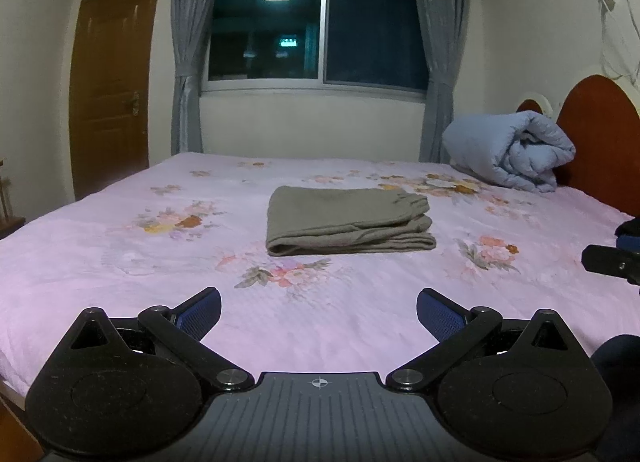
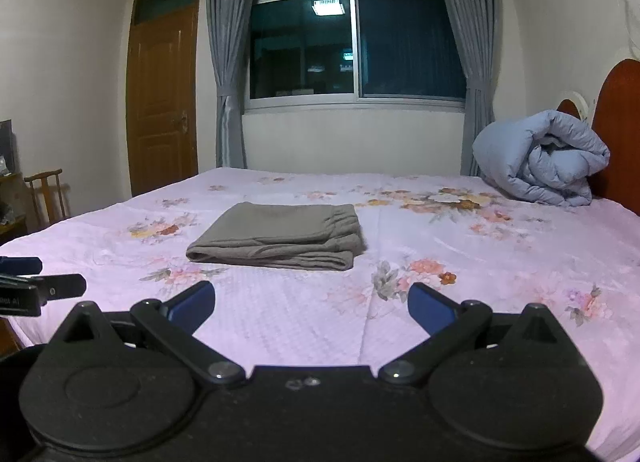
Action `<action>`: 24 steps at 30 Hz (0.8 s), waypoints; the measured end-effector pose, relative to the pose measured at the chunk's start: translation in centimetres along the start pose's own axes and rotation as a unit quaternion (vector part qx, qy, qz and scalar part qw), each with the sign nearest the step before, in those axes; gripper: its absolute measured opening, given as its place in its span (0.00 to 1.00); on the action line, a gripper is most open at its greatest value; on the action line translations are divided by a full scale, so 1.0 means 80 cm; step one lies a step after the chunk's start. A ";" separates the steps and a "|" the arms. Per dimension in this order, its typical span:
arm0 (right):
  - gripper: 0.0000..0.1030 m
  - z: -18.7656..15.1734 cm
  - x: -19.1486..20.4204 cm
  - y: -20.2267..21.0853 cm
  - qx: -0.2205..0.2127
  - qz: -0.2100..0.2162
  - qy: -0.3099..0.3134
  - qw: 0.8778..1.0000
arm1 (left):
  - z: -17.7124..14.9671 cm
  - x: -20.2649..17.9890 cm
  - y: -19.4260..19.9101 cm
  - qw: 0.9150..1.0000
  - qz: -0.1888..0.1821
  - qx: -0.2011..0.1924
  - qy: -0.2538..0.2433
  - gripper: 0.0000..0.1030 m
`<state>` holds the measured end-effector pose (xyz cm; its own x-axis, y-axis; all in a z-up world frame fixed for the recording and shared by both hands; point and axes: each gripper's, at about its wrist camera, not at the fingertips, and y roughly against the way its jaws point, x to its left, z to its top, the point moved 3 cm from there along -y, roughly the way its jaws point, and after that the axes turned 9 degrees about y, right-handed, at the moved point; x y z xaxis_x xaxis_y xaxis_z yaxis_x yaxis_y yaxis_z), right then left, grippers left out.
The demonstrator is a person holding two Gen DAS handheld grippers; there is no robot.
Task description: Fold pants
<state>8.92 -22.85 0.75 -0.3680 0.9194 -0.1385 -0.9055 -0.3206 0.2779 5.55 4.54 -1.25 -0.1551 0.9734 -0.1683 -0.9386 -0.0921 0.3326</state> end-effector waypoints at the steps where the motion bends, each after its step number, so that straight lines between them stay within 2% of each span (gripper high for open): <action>1: 0.94 0.000 -0.001 0.001 0.001 0.003 0.001 1.000 | 0.000 -0.001 0.000 1.000 -0.004 0.001 0.001 1.00; 20: 0.94 0.000 0.001 -0.003 -0.005 0.006 -0.007 1.000 | -0.001 -0.007 0.003 1.000 -0.010 -0.001 -0.011 1.00; 24: 0.94 0.000 0.006 -0.006 0.002 0.021 -0.001 1.000 | -0.001 -0.009 0.004 1.000 -0.018 -0.006 -0.013 1.00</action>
<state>9.20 -22.23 0.50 -0.4056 0.9055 -0.1251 -0.8885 -0.3584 0.2867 5.35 3.83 -1.08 -0.1133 0.9814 -0.1548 -0.9471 -0.0596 0.3153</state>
